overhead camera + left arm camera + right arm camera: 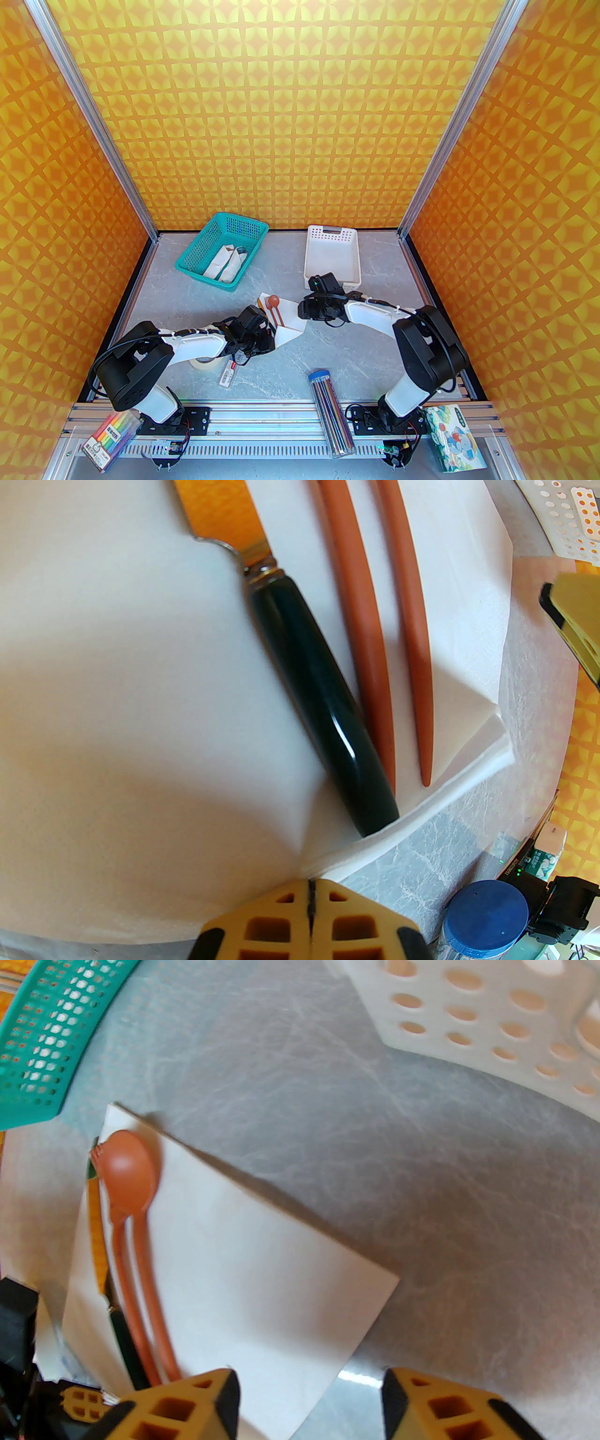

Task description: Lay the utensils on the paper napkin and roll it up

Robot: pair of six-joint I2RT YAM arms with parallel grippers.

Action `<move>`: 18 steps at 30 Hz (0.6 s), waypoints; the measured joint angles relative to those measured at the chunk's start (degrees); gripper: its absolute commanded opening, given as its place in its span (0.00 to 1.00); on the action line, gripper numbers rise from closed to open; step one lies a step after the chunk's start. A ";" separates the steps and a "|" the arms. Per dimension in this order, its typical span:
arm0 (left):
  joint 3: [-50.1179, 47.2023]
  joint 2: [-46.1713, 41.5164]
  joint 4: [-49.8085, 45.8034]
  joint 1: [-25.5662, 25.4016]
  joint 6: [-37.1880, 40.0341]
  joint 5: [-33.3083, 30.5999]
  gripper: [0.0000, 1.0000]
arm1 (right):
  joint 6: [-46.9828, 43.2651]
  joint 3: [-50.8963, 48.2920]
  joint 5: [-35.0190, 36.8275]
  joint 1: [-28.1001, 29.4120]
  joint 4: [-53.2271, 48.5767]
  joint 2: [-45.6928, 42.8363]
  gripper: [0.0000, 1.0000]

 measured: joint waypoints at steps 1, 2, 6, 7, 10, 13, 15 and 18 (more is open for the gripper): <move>0.00 0.00 -0.02 0.00 0.00 0.00 0.00 | 0.00 0.55 0.22 0.00 0.00 0.39 0.61; 0.00 0.00 -0.02 0.00 0.00 0.00 0.00 | -0.11 1.05 0.48 0.00 0.04 0.74 0.62; 0.00 0.00 -0.04 0.04 0.00 0.00 0.00 | -0.26 2.71 1.36 -0.02 0.00 2.36 0.62; 0.00 0.00 -0.04 0.04 0.00 0.00 0.00 | -0.42 3.10 1.42 -0.02 0.04 2.93 0.62; 0.00 0.00 -0.04 0.04 0.00 0.00 0.00 | -0.63 3.32 1.31 0.00 0.07 3.43 0.57; 0.00 0.00 -0.07 0.04 0.00 0.02 0.00 | -0.83 3.04 0.57 0.15 0.55 2.82 0.52; 0.00 0.00 -0.07 0.04 0.00 0.00 0.00 | -0.83 2.27 -0.37 0.35 0.55 1.57 0.49; 0.00 0.00 -0.07 0.04 0.00 0.00 0.00 | -0.63 0.11 -2.78 0.63 0.68 -1.64 0.43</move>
